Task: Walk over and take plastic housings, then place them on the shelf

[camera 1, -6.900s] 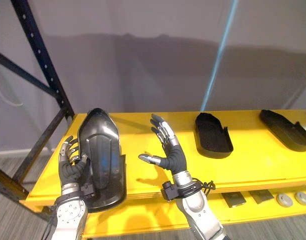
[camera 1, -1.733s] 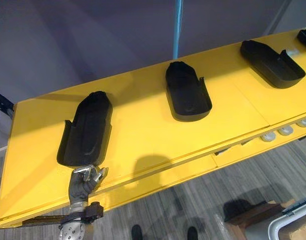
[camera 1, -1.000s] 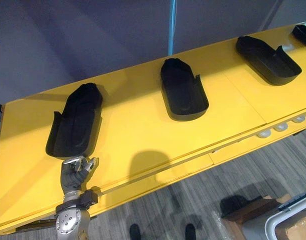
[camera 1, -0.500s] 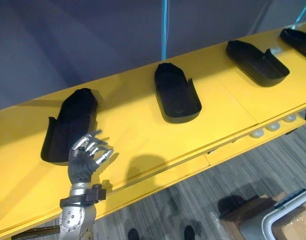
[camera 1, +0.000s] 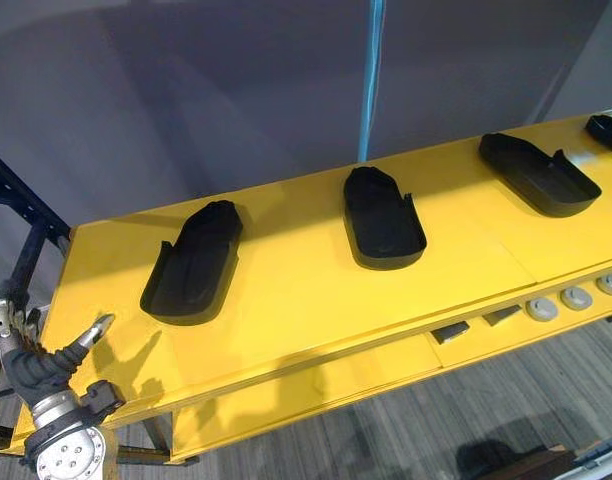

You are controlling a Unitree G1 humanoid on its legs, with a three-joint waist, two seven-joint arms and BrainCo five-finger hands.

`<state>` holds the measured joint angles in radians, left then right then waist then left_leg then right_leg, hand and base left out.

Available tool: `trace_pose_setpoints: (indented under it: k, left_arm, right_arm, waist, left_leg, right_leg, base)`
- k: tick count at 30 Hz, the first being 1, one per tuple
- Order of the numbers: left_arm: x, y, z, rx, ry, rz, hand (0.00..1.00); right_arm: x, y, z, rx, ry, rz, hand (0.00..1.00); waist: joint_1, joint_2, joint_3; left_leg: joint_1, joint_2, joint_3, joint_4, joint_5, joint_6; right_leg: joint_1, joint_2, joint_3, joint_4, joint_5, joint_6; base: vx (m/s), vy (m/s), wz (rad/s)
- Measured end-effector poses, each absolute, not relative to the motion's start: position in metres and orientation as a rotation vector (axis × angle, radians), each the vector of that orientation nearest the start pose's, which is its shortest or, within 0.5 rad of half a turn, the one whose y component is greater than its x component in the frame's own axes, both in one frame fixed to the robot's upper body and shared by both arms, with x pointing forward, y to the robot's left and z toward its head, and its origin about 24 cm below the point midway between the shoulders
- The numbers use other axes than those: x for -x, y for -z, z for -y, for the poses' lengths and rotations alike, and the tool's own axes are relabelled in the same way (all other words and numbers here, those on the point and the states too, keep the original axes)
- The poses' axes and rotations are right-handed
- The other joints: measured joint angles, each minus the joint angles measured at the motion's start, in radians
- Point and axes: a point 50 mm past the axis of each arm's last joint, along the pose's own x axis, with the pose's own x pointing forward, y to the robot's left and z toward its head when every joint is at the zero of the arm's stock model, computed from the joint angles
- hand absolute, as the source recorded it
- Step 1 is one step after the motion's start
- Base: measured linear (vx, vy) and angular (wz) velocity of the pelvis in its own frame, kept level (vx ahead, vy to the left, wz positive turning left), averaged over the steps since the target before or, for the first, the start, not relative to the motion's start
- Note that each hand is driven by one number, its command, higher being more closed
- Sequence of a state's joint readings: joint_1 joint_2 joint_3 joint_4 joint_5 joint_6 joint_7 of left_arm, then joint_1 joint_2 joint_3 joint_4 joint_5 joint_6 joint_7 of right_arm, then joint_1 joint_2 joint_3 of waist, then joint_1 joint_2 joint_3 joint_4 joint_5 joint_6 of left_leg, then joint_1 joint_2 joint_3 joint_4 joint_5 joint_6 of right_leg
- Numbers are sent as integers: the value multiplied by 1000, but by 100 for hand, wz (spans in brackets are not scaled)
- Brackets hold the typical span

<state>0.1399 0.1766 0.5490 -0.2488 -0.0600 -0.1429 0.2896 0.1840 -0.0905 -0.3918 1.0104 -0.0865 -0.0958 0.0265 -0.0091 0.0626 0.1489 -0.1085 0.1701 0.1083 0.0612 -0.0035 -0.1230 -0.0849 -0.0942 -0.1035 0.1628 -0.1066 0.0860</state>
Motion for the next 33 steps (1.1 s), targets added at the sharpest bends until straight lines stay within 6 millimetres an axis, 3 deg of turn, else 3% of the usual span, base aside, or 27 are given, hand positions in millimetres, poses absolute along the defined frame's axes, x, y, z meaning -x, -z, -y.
trace_pose_setpoints:
  k: [9,15,20,25,30,33]
  left_arm:
    - [-191,-88,-340,-236,-831,176,0]
    - [-221,-94,-350,-220,-763,162,0]
    - [-238,-88,-336,-121,-668,159,0]
    - [-249,-84,-312,-29,-505,190,0]
    - [-241,-88,-281,128,-261,244,0]
    - [-233,-88,-273,194,-186,269,0]
  right_arm:
    - [-50,158,236,-35,386,-1099,0]
    - [-51,158,235,-38,383,-1093,0]
    - [-52,158,232,-34,367,-1094,0]
    - [-53,159,229,-41,363,-1094,0]
    - [-52,159,229,-58,375,-1091,0]
    - [-52,159,228,-63,369,-1093,0]
  waist:
    - [0,-14,-33]
    - [-2,-54,-28]
    - [-17,-71,-16]
    - [-25,-70,-8]
    - [-35,-69,1]
    - [-38,-67,2]
  left_leg:
    - [26,5,27,-53,17,-5]
    - [25,4,56,-73,23,-4]
    - [25,3,74,-77,23,-4]
    - [28,3,81,-76,23,-4]
    - [29,0,82,-75,22,-3]
    - [31,-1,81,-74,22,-3]
  right_leg:
    - [-5,6,14,-16,5,-6]
    - [-28,7,37,-25,13,-14]
    - [-27,7,44,-50,29,-17]
    - [-28,7,53,-50,30,-16]
    - [-29,4,58,-51,34,-11]
    - [-27,3,59,-52,35,-10]
  base:
    - [3,2,-6]
    - [14,11,-13]
    - [11,11,-8]
    - [-1,1,-3]
    - [-7,2,-2]
    - [0,0,0]
